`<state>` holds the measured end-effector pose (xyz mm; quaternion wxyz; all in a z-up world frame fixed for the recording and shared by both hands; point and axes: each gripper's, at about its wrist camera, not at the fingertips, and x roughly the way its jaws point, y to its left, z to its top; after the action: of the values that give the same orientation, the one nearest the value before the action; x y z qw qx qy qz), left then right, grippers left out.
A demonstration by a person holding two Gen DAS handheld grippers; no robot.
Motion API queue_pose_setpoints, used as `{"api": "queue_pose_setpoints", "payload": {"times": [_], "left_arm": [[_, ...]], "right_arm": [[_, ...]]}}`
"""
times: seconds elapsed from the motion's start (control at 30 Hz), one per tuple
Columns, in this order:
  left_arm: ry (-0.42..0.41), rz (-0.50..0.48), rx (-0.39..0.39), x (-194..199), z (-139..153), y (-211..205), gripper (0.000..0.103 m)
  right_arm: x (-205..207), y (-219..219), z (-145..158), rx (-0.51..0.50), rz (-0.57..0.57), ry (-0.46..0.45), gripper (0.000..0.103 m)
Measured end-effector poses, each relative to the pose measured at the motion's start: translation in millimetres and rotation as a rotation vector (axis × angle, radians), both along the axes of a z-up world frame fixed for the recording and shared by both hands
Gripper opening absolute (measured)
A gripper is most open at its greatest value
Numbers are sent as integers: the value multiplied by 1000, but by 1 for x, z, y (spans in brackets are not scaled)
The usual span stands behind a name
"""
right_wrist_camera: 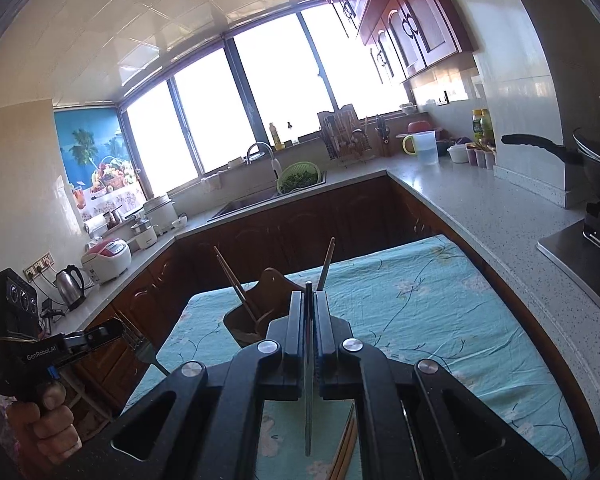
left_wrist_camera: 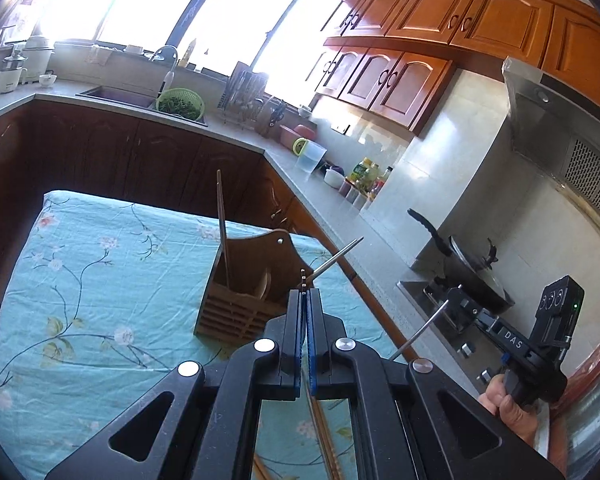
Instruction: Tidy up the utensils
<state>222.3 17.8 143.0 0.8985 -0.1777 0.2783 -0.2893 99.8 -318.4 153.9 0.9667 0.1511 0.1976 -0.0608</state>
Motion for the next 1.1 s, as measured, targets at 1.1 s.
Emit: {"api": "queue_pose_setpoints", "payload": {"times": [1.1], "left_arm": [[148,157,-154,199,-117,-26,2]], "right_arm": [[126,-21,-58,22,-39,24,4]]}}
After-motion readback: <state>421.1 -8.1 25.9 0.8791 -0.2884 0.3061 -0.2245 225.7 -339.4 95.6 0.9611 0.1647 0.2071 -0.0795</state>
